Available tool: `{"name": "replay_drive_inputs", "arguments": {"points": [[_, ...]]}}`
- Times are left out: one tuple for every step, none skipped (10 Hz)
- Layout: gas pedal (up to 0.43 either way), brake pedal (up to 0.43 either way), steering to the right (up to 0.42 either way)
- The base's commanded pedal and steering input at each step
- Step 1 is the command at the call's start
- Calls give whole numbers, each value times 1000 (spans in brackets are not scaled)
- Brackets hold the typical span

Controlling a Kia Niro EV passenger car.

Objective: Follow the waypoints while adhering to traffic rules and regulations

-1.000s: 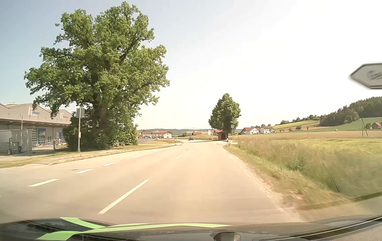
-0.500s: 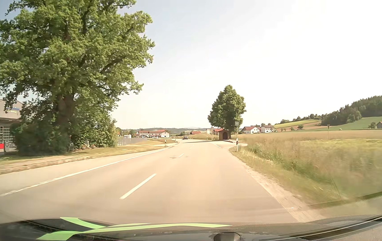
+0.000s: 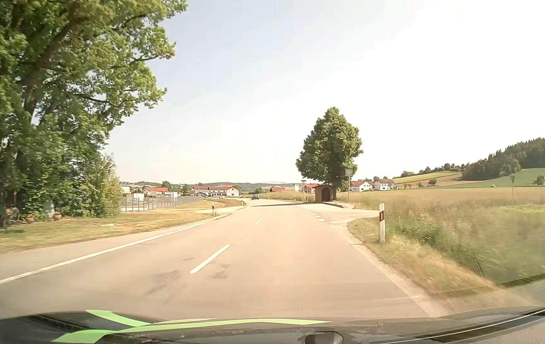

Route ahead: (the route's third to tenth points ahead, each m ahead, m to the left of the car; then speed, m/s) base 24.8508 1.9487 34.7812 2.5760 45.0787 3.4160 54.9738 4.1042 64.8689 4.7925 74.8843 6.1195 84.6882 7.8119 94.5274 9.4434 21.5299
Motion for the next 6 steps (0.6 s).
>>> {"name": "replay_drive_inputs", "arguments": {"points": [[39, 0, -5], [39, 0, -5], [47, 0, -6], [59, 0, -6], [59, 0, -6], [59, 0, -6]]}}
